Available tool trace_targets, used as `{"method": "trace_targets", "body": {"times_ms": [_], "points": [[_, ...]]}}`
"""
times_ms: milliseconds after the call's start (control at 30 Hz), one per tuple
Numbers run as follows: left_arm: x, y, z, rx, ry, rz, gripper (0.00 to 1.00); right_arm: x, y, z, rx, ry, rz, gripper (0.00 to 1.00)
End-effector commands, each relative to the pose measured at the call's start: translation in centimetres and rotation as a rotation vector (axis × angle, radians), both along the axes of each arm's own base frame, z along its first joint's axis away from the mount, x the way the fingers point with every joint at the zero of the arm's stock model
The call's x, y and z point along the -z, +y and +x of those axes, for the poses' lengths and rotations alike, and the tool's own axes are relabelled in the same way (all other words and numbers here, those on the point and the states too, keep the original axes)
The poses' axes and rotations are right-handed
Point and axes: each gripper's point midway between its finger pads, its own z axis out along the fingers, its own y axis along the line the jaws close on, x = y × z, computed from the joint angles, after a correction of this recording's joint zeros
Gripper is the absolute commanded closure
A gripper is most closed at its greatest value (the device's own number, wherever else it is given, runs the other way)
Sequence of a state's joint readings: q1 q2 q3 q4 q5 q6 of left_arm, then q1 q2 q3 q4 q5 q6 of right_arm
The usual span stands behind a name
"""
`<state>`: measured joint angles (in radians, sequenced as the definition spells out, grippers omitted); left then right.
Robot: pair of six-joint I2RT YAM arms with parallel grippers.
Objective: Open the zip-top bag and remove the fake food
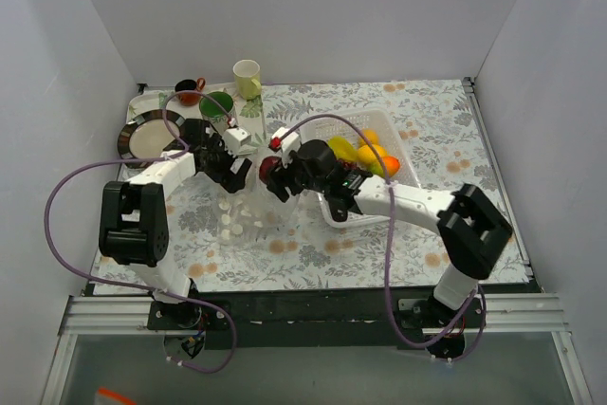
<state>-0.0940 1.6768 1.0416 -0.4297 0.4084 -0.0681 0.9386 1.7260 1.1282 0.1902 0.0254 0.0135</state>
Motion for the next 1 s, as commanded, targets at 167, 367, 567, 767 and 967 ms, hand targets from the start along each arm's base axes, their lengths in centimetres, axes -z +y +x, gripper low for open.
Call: {"method": "trace_targets", "body": {"times_ms": [167,367,567,767,967], "points": [[-3.0,-0.4,-0.1,-0.012,-0.050,-0.033,0.02,-6.5,-8.9,-0.6,0.220,-0.113,-0.030,0.61],[-1.8,-0.7,-1.6,-0.003,-0.016,-0.047,0.02,-5.1,-12.0,-2.3,0.241,-0.037,-0.012,0.61],[-7.1,-0.9,-0.6,-0.013,-0.102,-0.075,0.02,-3.9,-8.0,-3.2,0.124,0.098,0.043,0.64],[-14.0,-1.0,0.2,0.003,-0.161,-0.113,0.02,-2.4,-3.8,-2.6,0.081,0.141,0.054,0.66],[-8.7,-1.7,-3.6,0.044,0.005,-0.142,0.02,-1.0,-0.4,-2.0,0.063,0.168,0.050,0.65]]}}
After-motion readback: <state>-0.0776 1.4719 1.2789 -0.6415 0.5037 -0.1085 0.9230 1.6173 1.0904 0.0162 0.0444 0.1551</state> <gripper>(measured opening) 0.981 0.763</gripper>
